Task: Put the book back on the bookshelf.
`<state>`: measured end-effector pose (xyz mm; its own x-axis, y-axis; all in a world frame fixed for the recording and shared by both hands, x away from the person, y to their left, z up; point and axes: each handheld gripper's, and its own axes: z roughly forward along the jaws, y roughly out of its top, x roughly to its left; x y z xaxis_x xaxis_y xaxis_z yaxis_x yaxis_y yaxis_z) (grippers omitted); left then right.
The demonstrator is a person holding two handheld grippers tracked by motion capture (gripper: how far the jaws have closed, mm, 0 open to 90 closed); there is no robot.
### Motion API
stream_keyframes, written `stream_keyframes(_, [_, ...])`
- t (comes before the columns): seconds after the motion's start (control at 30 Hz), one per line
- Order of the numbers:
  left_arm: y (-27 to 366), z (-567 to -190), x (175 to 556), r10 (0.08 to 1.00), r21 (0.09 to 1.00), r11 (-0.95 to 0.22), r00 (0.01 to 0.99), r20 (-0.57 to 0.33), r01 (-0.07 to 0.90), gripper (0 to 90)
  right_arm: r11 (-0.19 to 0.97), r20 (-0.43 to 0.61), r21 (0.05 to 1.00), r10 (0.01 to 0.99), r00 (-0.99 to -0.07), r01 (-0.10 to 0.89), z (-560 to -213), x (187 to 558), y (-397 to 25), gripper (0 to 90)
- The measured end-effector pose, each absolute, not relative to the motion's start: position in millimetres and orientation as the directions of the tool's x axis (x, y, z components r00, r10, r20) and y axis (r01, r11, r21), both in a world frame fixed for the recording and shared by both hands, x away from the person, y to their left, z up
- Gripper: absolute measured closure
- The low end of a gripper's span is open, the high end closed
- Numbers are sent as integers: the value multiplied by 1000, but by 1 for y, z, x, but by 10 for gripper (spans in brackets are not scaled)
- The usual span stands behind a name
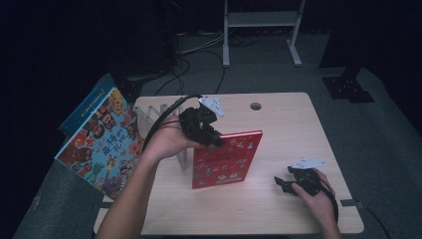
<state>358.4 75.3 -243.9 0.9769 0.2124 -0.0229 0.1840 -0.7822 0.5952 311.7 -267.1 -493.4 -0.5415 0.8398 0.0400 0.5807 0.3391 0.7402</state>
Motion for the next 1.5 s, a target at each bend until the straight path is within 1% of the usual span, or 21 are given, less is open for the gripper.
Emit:
stream_keyframes(0.13, [84, -239, 357, 230, 605, -771, 973, -26, 199, 794, 329, 30, 730, 860, -509, 599, -498, 316, -270, 272])
stream_keyframes(0.17, [91, -235, 356, 245, 612, -763, 969, -28, 210, 793, 329, 29, 727, 862, -505, 603, -499, 317, -270, 265])
stream_keyframes(0.27, [97, -232, 355, 255, 614, -758, 966, -28, 218, 794, 318, 32, 731, 868, -495, 604, -500, 318, -271, 262])
stream_keyframes(0.37, [110, -225, 351, 282, 620, -748, 959, -26, 237, 794, 311, 17, 743, 876, -481, 592, -503, 320, -271, 188])
stream_keyframes(0.47, [118, -222, 350, 301, 627, -737, 953, -29, 252, 794, 315, 10, 740, 878, -479, 594, -503, 320, -270, 166])
stream_keyframes(0.5, [122, -220, 350, 302, 626, -738, 953, -25, 251, 794, 316, 9, 736, 879, -476, 598, -504, 321, -269, 124])
stream_keyframes(0.77, [161, -206, 341, 350, 662, -693, 936, -35, 284, 794, 315, 10, 731, 882, -471, 605, -504, 323, -269, 99])
stream_keyframes(0.83, [166, -205, 339, 352, 665, -691, 936, -32, 282, 793, 317, 8, 730, 881, -473, 605, -504, 323, -270, 99])
stream_keyframes(0.9, [180, -200, 336, 369, 675, -678, 929, -33, 293, 793, 314, 11, 730, 883, -469, 607, -504, 324, -270, 99])
stream_keyframes(0.93, [180, -200, 336, 369, 675, -678, 929, -33, 293, 793, 315, 10, 730, 882, -470, 607, -504, 324, -270, 99])
stream_keyframes(0.97, [190, -197, 334, 376, 680, -671, 926, -32, 296, 793, 315, 11, 729, 882, -471, 607, -504, 324, -270, 99])
stream_keyframes(1.0, [190, -197, 334, 376, 680, -671, 926, -32, 296, 793, 315, 10, 730, 882, -470, 607, -504, 324, -270, 99])
stream_keyframes(1.1, [210, -191, 328, 398, 696, -651, 917, -29, 304, 793, 314, 10, 731, 883, -469, 607, -504, 324, -270, 99])
stream_keyframes(1.2, [221, -188, 326, 413, 705, -638, 910, -27, 310, 794, 314, 10, 731, 883, -469, 606, -504, 324, -270, 99])
stream_keyframes(1.23, [233, -185, 323, 432, 716, -621, 902, -27, 319, 793, 314, 10, 731, 883, -469, 606, -504, 324, -270, 99])
stream_keyframes(1.33, [243, -183, 320, 453, 722, -609, 891, -22, 328, 793, 314, 10, 731, 883, -469, 606, -504, 324, -270, 99])
stream_keyframes(1.4, [260, -180, 317, 491, 730, -591, 871, -12, 344, 793, 314, 10, 731, 883, -469, 607, -504, 324, -270, 100])
stream_keyframes(1.5, [272, -179, 317, 536, 738, -565, 844, -13, 370, 794, 313, 11, 731, 883, -469, 607, -504, 324, -270, 99])
